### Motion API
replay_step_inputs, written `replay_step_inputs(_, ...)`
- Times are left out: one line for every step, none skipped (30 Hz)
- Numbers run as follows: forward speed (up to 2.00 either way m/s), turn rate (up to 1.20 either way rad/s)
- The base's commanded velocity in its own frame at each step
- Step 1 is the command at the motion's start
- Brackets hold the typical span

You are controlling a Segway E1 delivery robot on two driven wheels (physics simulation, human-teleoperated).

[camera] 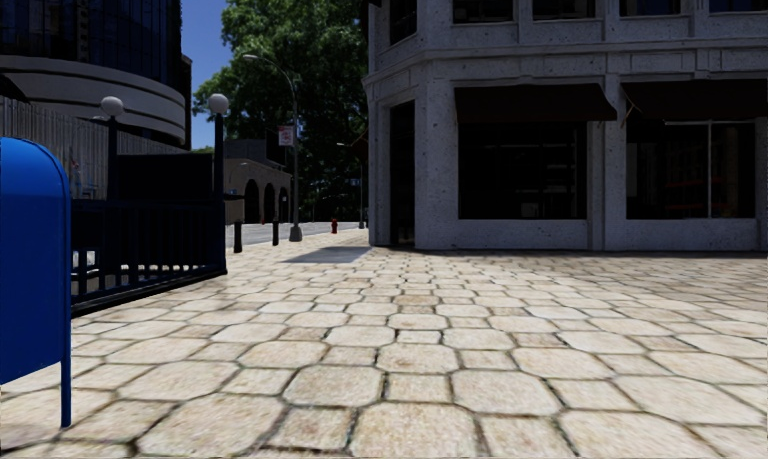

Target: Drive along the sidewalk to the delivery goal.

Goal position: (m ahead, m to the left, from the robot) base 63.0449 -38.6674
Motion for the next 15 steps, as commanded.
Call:
replay_step_inputs(2.00,0.37)
replay_step_inputs(2.00,0.37)
replay_step_inputs(2.00,0.37)
replay_step_inputs(2.00,0.37)
replay_step_inputs(2.00,0.37)
replay_step_inputs(2.00,0.37)
replay_step_inputs(2.00,0.38)
replay_step_inputs(2.00,0.38)
replay_step_inputs(2.00,0.38)
replay_step_inputs(2.00,0.39)
replay_step_inputs(2.00,0.39)
replay_step_inputs(2.00,0.39)
replay_step_inputs(2.00,0.39)
replay_step_inputs(2.00,0.39)
replay_step_inputs(2.00,0.39)
